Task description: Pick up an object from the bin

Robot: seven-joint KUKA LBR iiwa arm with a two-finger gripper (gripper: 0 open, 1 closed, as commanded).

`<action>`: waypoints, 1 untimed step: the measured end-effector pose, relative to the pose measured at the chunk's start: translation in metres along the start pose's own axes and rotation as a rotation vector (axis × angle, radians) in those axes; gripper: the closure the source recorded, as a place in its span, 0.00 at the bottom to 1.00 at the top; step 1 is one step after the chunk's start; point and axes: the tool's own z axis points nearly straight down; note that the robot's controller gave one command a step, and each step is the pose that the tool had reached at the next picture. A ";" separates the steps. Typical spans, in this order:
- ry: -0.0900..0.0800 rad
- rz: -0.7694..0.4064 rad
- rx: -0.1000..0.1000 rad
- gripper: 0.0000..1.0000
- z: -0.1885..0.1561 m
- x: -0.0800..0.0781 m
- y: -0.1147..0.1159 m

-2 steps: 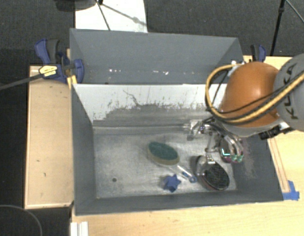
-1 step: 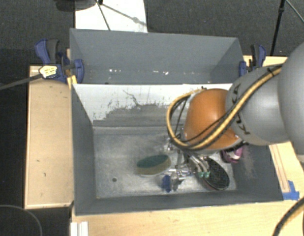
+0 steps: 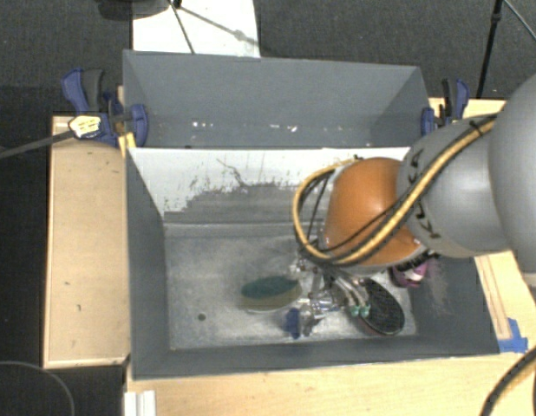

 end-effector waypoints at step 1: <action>-0.023 -0.286 -0.001 1.00 -0.128 -0.001 0.015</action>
Offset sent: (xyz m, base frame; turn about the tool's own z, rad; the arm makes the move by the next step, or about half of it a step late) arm -0.0013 0.0151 0.1242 -0.2856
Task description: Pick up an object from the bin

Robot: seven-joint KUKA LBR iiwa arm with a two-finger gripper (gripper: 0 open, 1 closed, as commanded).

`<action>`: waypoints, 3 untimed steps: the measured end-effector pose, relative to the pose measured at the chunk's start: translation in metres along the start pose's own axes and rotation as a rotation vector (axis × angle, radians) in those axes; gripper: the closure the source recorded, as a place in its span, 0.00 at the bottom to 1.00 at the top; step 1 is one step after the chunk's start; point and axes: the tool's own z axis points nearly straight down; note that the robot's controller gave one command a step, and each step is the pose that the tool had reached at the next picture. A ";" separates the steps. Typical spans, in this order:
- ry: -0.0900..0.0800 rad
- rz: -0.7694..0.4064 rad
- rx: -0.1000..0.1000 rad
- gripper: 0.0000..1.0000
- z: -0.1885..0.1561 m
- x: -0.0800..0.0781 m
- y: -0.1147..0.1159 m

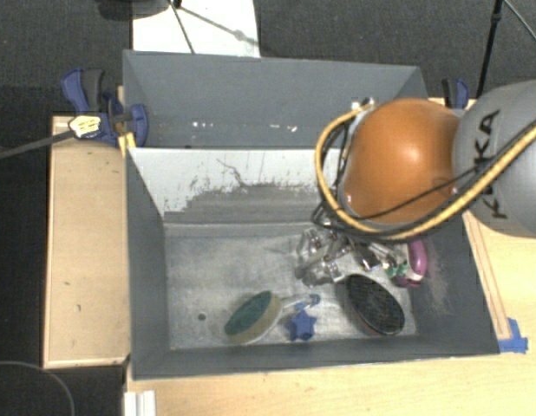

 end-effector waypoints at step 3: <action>-0.005 -0.088 -0.001 1.00 0.146 -0.005 0.051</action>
Offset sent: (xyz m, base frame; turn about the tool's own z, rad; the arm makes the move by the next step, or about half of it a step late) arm 0.0000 0.0000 0.0000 0.0000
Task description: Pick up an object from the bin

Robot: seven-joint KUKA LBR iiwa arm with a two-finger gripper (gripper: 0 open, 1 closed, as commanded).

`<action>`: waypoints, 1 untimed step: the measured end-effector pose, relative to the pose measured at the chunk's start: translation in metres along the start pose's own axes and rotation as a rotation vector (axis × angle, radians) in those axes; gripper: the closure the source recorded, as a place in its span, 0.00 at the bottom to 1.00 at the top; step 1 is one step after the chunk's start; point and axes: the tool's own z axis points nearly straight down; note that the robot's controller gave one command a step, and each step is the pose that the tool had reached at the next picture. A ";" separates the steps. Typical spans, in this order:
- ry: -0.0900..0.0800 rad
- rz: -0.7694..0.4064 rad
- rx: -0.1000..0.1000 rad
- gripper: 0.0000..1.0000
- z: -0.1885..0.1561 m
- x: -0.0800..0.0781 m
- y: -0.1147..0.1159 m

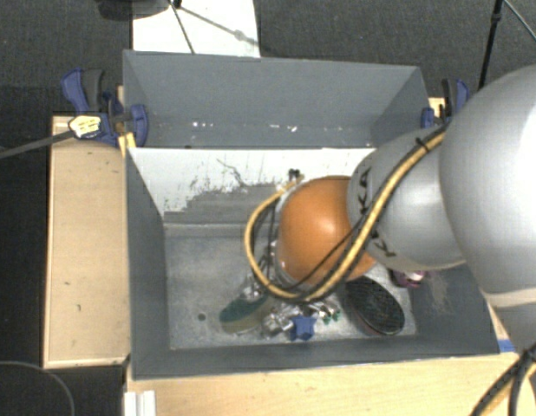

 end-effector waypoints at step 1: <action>0.004 -0.079 0.000 1.00 -0.113 -0.016 -0.011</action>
Offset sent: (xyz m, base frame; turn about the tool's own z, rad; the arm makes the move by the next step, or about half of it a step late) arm 0.0156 -0.0034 0.1084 -0.0807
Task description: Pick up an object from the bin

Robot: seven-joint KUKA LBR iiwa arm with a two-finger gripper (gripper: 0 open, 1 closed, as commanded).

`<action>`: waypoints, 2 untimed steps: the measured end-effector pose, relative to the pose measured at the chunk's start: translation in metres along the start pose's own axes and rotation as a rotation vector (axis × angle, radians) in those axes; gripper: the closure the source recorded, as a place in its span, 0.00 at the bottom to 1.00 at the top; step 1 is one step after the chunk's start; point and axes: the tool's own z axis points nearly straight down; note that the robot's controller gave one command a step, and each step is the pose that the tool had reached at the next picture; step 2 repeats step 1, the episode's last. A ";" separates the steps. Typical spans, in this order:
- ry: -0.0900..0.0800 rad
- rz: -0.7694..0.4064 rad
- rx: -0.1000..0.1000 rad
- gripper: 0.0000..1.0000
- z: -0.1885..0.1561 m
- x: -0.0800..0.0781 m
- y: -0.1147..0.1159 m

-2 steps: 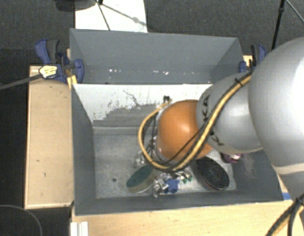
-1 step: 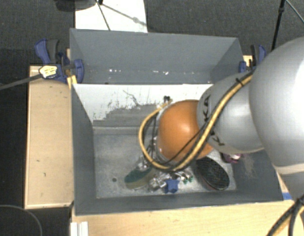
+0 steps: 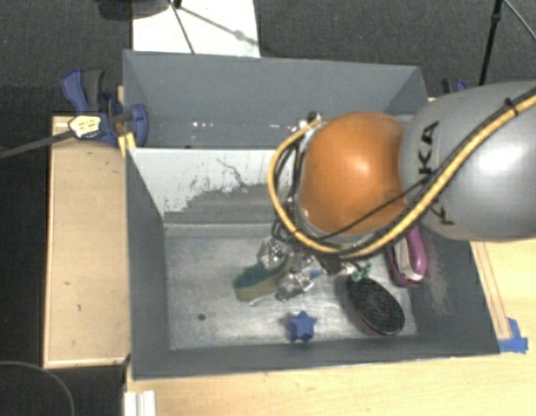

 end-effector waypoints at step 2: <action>0.001 -0.245 -0.002 1.00 -0.040 -0.062 0.014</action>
Offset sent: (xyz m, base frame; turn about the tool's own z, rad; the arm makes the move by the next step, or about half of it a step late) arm 0.0431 0.0429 0.0383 -0.2437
